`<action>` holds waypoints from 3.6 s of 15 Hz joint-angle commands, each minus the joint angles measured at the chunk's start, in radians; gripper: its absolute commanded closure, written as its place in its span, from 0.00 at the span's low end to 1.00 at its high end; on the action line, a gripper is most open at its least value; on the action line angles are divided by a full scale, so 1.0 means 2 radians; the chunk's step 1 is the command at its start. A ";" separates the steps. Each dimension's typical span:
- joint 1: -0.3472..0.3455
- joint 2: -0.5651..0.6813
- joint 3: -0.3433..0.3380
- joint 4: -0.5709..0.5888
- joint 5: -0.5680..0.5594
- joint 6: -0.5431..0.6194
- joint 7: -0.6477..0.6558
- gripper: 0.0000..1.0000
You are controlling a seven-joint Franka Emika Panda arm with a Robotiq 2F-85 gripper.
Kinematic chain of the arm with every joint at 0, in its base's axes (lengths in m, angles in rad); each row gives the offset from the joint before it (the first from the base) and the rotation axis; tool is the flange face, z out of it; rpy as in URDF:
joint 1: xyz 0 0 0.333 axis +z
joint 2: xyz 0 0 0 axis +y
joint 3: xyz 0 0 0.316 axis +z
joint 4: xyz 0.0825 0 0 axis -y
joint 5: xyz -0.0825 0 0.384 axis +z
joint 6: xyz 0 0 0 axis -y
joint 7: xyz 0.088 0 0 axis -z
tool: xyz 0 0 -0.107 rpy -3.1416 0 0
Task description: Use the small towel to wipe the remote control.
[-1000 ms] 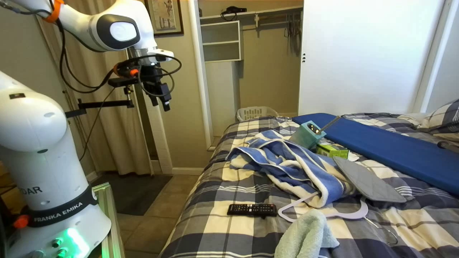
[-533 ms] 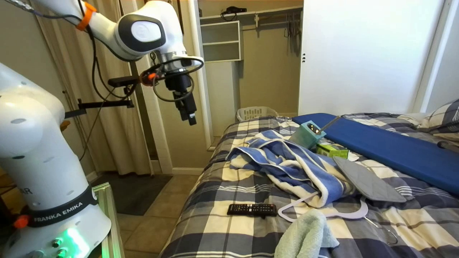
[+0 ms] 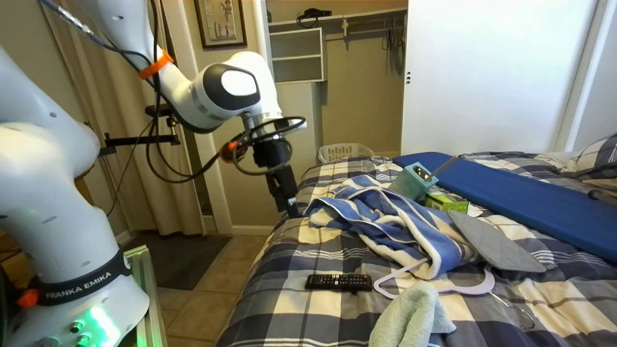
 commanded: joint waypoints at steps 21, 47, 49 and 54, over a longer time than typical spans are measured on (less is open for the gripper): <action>0.011 0.193 -0.119 0.090 -0.447 -0.017 0.366 0.00; -0.031 0.489 -0.159 0.324 -0.622 0.073 0.482 0.45; -0.031 0.481 -0.155 0.318 -0.607 0.074 0.477 0.58; -0.023 0.449 -0.148 0.289 -0.541 0.063 0.450 0.93</action>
